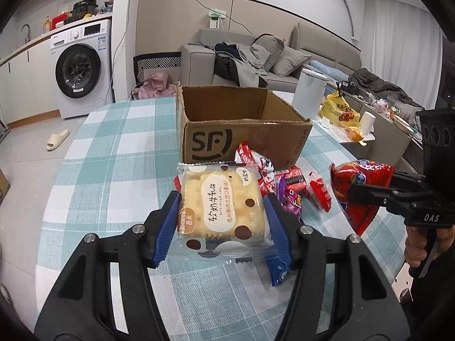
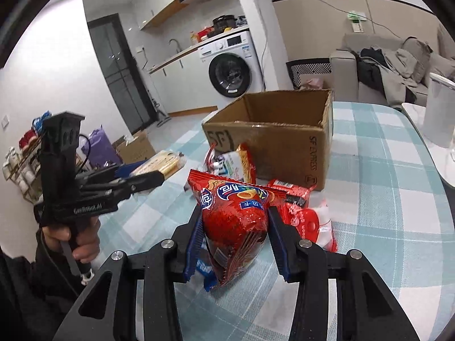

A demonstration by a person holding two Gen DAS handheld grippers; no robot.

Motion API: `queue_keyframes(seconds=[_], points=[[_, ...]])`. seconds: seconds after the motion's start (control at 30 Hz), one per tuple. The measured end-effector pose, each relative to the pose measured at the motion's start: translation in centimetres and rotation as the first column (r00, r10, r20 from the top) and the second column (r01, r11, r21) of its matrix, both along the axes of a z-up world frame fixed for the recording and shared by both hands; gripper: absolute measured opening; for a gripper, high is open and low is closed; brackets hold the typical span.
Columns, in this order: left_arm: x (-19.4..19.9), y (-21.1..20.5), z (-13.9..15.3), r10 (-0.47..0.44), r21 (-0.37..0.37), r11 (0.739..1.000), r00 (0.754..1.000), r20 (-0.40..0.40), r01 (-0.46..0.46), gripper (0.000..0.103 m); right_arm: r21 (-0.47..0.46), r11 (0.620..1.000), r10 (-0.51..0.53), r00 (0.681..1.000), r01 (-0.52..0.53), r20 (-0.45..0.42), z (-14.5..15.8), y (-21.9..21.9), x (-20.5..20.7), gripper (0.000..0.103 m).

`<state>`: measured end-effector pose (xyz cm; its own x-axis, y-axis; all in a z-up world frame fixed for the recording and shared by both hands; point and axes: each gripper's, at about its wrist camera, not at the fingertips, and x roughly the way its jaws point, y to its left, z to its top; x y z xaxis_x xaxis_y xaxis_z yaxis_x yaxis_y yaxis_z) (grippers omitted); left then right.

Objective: Organize snacks
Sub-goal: 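Lift both held packs and carry them over the open box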

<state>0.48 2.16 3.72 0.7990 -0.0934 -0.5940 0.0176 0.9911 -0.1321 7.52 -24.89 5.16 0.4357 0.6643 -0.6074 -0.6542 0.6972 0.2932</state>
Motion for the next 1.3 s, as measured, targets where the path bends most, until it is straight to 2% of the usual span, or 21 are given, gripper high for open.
queue_keyframes(seconds=[0.5, 1.3], points=[[1.8, -0.5, 2.9, 0.003, 0.001, 1.0, 0.998, 0.065, -0.004, 0.057, 0.058, 0.993, -0.104, 0.994, 0.102, 0.032, 3.2, 0.6, 2.4, 0.044], [8.7, 1.0, 6.1, 0.026, -0.008, 1.0, 0.992, 0.127, -0.025, 0.057, 0.08, 0.98, -0.184, 0.982, 0.181, 0.032, 5.8, 2.2, 8.3, 0.044]])
